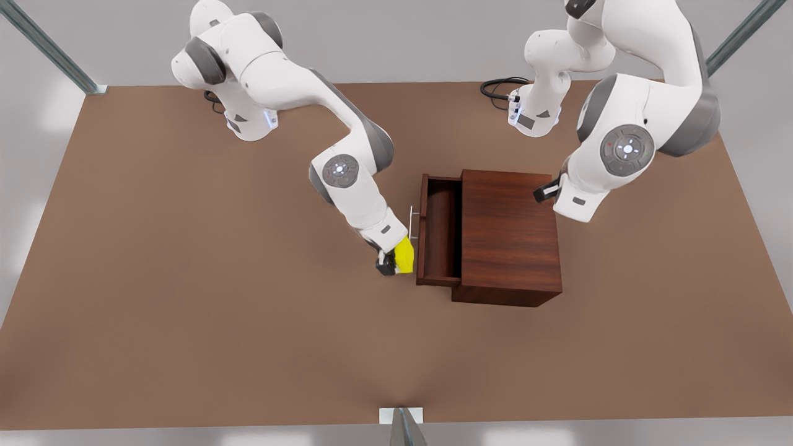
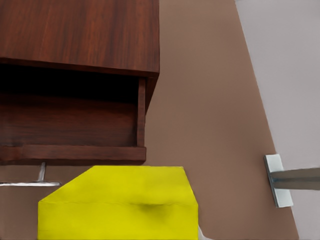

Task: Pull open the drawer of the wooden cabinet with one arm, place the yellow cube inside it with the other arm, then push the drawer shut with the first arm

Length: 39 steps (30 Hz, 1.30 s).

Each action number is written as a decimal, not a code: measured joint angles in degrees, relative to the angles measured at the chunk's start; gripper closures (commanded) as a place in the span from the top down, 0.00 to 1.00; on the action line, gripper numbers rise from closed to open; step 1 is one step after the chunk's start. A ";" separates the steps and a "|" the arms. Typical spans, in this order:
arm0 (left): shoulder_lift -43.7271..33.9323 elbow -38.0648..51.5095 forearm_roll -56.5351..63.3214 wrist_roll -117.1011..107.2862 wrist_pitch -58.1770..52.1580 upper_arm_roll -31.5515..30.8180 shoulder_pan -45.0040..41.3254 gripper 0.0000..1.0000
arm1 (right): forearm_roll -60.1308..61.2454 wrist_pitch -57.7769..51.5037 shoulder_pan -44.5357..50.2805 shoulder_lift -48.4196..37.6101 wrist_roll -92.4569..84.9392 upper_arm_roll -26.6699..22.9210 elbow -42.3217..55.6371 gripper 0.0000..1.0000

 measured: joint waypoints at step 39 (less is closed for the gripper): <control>11.85 13.29 -4.18 14.74 0.17 -4.98 -14.04 0.21 | -6.87 -32.44 -19.14 -10.89 9.81 -3.96 -1.55 1.00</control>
